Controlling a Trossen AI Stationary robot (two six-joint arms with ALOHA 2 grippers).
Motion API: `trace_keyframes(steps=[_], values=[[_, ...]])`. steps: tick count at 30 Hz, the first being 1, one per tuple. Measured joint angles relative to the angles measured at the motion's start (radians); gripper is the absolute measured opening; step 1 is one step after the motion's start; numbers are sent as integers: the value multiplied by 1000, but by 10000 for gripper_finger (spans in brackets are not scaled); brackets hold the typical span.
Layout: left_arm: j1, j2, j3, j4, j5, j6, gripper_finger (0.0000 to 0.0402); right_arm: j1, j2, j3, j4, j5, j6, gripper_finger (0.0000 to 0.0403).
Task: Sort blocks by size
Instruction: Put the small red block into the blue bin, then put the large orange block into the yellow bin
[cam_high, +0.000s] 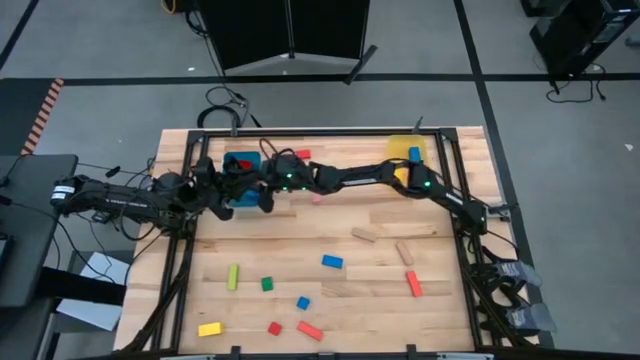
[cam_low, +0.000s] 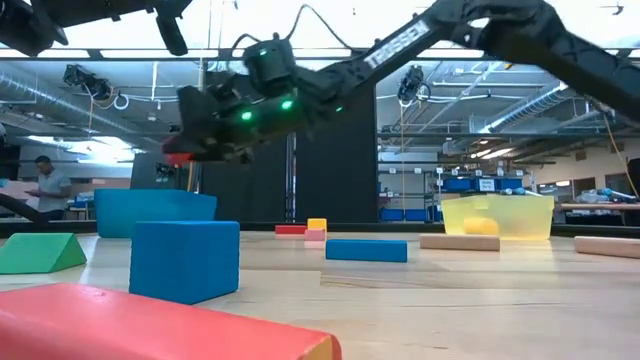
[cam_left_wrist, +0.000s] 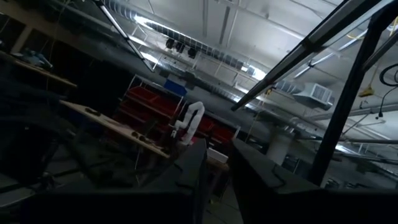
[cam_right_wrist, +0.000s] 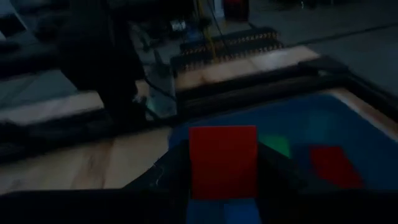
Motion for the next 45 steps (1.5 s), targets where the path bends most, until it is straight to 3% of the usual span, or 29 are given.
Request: trace_keyframes(steps=[3,9,12,16,21,26,30,38,45], values=[[0,0,0,-1,0,-1,78,1,65,89,-16,-10,34,154],[0,0,0,-1,19,-21,78,-6,96,125,-28,-29,18,311],[0,0,0,-2,27,-21,78,-9,52,85,-2,-21,-14,342],[0,0,0,-26,27,-22,78,-5,-71,-107,162,27,-41,331],[0,0,0,-151,-36,-38,78,14,-340,-552,456,187,-104,281],[2,59,3,-358,-213,-107,78,15,-653,-955,507,344,-147,248],[12,211,69,-512,-286,-196,82,30,-892,-1181,511,448,-165,239],[45,643,392,-762,-238,-263,137,81,-1264,-1418,510,485,-171,244],[96,946,711,-1114,-238,-366,217,159,-1452,-1489,463,501,-234,250]])
